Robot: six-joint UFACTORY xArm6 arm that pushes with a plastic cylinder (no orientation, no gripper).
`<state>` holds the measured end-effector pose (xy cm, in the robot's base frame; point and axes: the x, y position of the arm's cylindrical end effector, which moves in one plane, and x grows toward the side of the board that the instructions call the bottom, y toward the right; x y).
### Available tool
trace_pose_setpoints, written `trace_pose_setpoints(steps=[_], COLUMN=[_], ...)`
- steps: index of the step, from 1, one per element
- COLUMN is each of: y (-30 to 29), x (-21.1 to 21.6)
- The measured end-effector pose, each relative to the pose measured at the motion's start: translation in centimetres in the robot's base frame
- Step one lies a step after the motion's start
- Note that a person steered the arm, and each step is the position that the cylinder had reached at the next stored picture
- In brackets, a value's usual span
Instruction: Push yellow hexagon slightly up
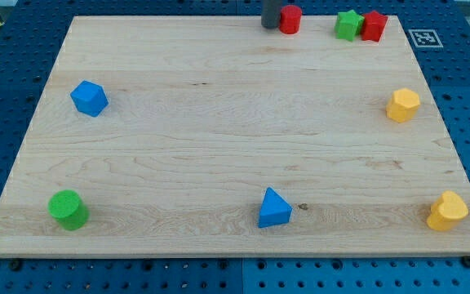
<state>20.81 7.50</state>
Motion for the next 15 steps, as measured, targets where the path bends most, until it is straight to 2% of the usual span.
trace_pose_setpoints(steps=[2,3,4,5,6,7,8,9,15], y=[10.3,6.7,1.3,1.3,4.3,12.7,16.2,16.2,19.2], x=[0.5,1.3,5.1,15.3,24.5,27.7,27.6,26.4,13.2])
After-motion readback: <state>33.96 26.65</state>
